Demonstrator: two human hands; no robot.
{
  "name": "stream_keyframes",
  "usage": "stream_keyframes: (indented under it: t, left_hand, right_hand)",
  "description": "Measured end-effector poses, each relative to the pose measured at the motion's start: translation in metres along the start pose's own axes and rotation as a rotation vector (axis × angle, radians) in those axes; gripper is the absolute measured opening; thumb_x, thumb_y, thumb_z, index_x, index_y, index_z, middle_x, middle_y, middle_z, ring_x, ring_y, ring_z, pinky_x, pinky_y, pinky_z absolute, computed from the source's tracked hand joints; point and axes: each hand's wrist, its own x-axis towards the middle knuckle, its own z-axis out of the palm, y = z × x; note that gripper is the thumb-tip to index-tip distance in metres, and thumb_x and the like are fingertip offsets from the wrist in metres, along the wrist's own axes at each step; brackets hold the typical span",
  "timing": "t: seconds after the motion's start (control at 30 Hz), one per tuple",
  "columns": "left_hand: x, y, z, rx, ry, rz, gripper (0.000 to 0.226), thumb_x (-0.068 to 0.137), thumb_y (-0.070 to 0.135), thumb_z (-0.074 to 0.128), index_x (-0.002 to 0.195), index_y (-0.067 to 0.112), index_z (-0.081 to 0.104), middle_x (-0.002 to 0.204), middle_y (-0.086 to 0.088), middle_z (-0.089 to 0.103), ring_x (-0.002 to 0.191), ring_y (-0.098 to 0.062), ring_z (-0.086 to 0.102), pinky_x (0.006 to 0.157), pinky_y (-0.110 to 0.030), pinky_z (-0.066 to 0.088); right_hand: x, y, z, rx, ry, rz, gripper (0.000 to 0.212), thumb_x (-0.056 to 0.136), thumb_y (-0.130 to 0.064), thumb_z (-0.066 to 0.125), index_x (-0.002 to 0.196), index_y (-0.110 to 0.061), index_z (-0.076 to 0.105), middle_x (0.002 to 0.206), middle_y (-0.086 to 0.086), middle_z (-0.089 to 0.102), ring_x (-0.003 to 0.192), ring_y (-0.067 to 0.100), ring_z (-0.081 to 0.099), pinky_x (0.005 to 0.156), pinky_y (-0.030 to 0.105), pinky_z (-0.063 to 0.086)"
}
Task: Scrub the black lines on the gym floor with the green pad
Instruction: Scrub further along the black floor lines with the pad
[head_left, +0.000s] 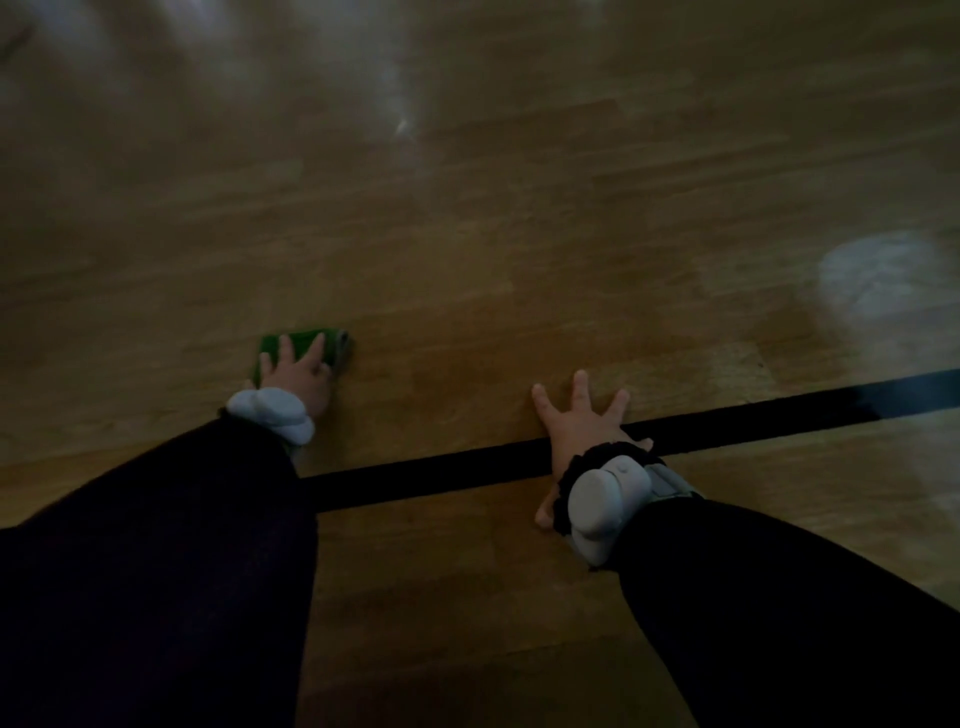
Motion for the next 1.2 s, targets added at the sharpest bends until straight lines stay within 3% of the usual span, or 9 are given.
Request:
stream_keyframes:
  t: [0.37,0.53,0.63,0.7,0.77,0.87,0.97,1.07,1.2]
  left_hand:
    - [-0.051,-0.026,0.02,0.059,-0.028,0.139,0.052,0.104,0.032,0.027,0.151,0.037,0.005,0.161,-0.004,-0.007,0.147,-0.034,-0.004,0.116,-0.056,0.01]
    - [-0.106,-0.033,0.038,0.051,-0.125,0.178,0.052,0.104,0.027,0.029,0.149,0.042,0.007,0.161,0.001,-0.009,0.147,-0.031,-0.007,0.114,-0.061,0.007]
    - [-0.141,-0.034,0.054,0.074,-0.164,0.19,0.052,0.104,0.023,0.029,0.149,0.04,0.01,0.161,0.0,-0.008,0.147,-0.031,-0.006,0.114,-0.062,0.009]
    - [-0.162,-0.035,0.063,0.152,-0.186,0.196,0.054,0.103,0.02,0.03,0.15,0.039,0.011,0.161,-0.003,-0.006,0.147,-0.034,-0.002,0.115,-0.059,0.015]
    - [-0.182,-0.036,0.063,0.236,-0.24,0.215,0.06,0.101,0.013,0.035,0.151,0.036,0.01,0.161,-0.008,-0.004,0.147,-0.036,0.003,0.114,-0.053,0.024]
    - [-0.203,-0.04,0.062,0.267,-0.363,0.202,0.056,0.1,0.003,0.037,0.151,0.021,0.022,0.157,-0.012,0.019,0.139,-0.033,0.03,0.103,-0.035,0.037]
    - [-0.219,-0.056,0.061,0.216,-0.399,0.175,0.037,0.099,0.01,0.044,0.135,0.007,0.051,0.124,-0.009,0.055,0.117,-0.025,0.054,0.087,-0.031,0.04]
    - [-0.246,-0.088,0.041,0.16,-0.324,0.181,0.038,0.097,0.009,0.044,0.134,0.009,0.053,0.131,-0.009,0.057,0.119,-0.029,0.054,0.09,-0.034,0.042]
    - [-0.292,-0.152,-0.01,0.043,-0.201,0.118,0.039,0.1,0.008,0.039,0.137,0.012,0.05,0.13,-0.01,0.057,0.117,-0.03,0.054,0.072,-0.024,0.029]
  right_hand:
    - [0.0,-0.007,0.003,-0.112,0.049,0.053,0.111,0.079,-0.019,0.077,0.148,-0.047,-0.006,0.157,0.002,-0.025,0.143,0.046,-0.014,0.104,0.071,0.025]
    - [-0.009,-0.022,0.016,-0.271,0.182,0.101,0.084,0.091,-0.029,0.059,0.152,-0.034,0.002,0.16,0.011,0.0,0.143,0.045,0.01,0.106,0.066,0.024]
    - [-0.021,-0.025,0.024,-0.429,0.223,0.108,0.065,0.093,-0.032,0.053,0.149,-0.023,0.021,0.154,0.013,0.025,0.141,0.039,0.02,0.108,0.064,0.025]
    - [-0.036,-0.026,0.029,-0.529,0.244,0.105,0.046,0.091,-0.033,0.058,0.133,-0.02,0.048,0.142,0.01,0.045,0.14,0.037,0.024,0.11,0.066,0.02]
    - [-0.053,-0.027,0.037,-0.617,0.262,0.071,0.027,0.093,-0.03,0.053,0.118,-0.023,0.06,0.134,0.005,0.055,0.144,0.037,0.018,0.112,0.067,0.011]
    - [-0.075,-0.035,0.05,-0.728,0.284,-0.022,0.035,0.096,-0.023,0.043,0.128,-0.023,0.056,0.14,0.005,0.051,0.146,0.037,0.012,0.114,0.065,0.005]
    - [-0.089,-0.055,0.049,-0.803,0.304,-0.1,0.035,0.096,-0.023,0.044,0.129,-0.023,0.056,0.144,0.007,0.046,0.145,0.038,0.014,0.114,0.064,0.003]
    - [-0.107,-0.08,0.051,-0.855,0.371,-0.15,0.031,0.096,-0.026,0.044,0.122,-0.024,0.06,0.136,0.006,0.051,0.139,0.038,0.026,0.114,0.062,0.008]
    - [-0.129,-0.117,0.067,-0.907,0.418,-0.258,0.034,0.097,-0.027,0.044,0.13,-0.021,0.054,0.142,0.008,0.046,0.139,0.036,0.027,0.114,0.058,0.011]
